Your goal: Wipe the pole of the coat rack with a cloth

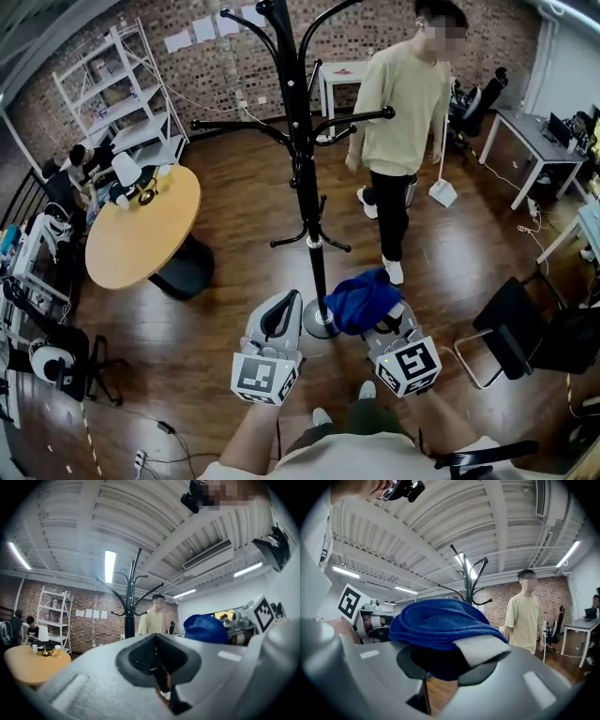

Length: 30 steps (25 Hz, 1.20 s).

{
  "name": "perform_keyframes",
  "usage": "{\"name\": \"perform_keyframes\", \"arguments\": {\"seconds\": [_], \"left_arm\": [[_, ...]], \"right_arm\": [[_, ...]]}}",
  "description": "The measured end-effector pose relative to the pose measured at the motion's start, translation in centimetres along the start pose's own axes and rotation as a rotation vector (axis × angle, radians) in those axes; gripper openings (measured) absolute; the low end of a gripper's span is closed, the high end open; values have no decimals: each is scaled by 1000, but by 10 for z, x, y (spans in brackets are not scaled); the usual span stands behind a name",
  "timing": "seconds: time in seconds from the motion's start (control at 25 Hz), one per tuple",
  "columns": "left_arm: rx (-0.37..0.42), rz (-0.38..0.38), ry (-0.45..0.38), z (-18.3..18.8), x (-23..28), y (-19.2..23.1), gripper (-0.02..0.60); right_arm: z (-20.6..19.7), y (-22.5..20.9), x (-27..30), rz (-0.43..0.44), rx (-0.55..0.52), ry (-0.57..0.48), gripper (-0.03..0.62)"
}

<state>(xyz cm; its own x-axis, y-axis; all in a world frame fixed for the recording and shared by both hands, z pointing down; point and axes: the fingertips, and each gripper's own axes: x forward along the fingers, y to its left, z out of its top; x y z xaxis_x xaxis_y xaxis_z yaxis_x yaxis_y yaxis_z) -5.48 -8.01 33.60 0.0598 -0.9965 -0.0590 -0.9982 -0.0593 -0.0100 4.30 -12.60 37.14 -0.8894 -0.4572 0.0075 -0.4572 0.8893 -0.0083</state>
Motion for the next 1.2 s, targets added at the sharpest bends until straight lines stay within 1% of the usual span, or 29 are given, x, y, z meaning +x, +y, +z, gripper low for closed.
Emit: {"name": "perform_keyframes", "arguments": {"seconds": [0.08,0.16,0.24,0.32,0.4,0.48,0.6,0.68,0.72,0.76,0.8,0.84,0.88,0.96,1.04,1.12,1.16,1.2], "left_arm": [[-6,24,18,-7,4,2,2],[-10,58,40,-19,7,11,2],[-13,90,54,-42,8,21,2],[-20,125,52,-72,16,32,2],[-22,147,53,-118,26,42,2],[-18,171,61,-178,32,50,2],[-7,189,67,-271,36,52,2],[19,196,66,-331,38,52,2],[35,199,63,-360,39,55,2],[46,200,59,-389,41,57,2],[46,199,56,-417,43,59,2],[35,198,55,-445,47,60,2],[23,196,56,-473,50,61,1],[9,202,59,-527,54,66,2],[5,210,52,-575,55,70,2],[16,213,34,-611,54,73,2],[27,218,23,-624,51,76,2],[36,227,12,-636,48,79,2]], "right_arm": [[-10,-4,4,29,4,7,110],[-32,-5,17,67,10,32,110],[-65,-7,34,106,12,59,110],[-107,-20,58,128,-8,75,110],[-159,-38,91,136,-33,78,110],[-208,-57,128,144,-46,61,110],[-253,-83,178,160,-76,-5,110],[-284,-92,205,201,-72,-41,110],[-308,-95,215,217,-60,-53,110],[-341,-99,224,221,-44,-57,110],[-384,-104,229,214,-27,-52,110],[-436,-108,232,202,-12,-38,110],[-496,-112,235,190,5,-15,110],[-636,-114,243,180,42,67,110],[-793,-111,249,170,85,217,110],[-937,-107,245,146,147,390,109],[-996,-105,240,135,172,466,109],[-1045,-101,235,126,194,528,108]]}}
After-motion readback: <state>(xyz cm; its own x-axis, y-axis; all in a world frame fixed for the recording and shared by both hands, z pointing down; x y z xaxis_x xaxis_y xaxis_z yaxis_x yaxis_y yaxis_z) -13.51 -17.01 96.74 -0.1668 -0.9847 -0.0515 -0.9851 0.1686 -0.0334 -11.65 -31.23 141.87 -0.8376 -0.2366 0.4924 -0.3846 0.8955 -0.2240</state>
